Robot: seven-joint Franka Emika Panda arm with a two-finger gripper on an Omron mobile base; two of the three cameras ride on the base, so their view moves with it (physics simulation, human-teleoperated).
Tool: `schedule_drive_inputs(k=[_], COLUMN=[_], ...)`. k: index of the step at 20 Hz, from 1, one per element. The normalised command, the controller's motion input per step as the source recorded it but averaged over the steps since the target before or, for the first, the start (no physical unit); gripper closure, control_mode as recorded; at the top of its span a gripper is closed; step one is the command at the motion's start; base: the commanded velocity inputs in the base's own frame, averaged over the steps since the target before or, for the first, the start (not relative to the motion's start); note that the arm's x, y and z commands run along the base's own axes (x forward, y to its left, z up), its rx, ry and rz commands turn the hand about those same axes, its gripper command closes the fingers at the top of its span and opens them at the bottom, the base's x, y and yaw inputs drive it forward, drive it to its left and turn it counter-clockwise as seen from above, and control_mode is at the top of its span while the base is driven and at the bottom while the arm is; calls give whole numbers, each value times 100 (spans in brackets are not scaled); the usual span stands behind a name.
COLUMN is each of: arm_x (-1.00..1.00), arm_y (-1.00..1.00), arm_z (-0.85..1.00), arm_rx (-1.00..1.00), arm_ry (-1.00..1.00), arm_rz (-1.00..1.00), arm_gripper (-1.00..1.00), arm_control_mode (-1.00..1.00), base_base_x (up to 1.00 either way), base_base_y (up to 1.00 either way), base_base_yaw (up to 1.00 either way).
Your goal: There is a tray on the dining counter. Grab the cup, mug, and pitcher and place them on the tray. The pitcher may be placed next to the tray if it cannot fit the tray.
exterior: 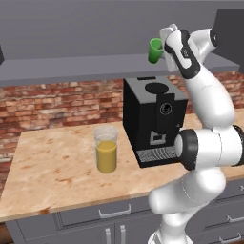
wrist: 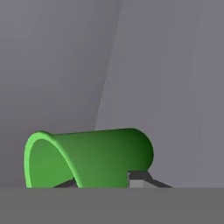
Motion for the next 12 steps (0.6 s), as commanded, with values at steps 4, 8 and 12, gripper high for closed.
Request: schedule_drive_inputs(k=[4,8,12], arm_x=[-64,-90,-97], arm_y=[-6,-2,0], arm_z=[12,15,15], arm_rx=[0,0,0], arm_ry=[0,0,0], arm_rz=[0,0,0], arm_gripper=[100,100,100], arm_control_mode=[-100,-100,-100], base_base_x=[0,0,0], base_base_y=[0,0,0], base_base_yaw=[0,0,0])
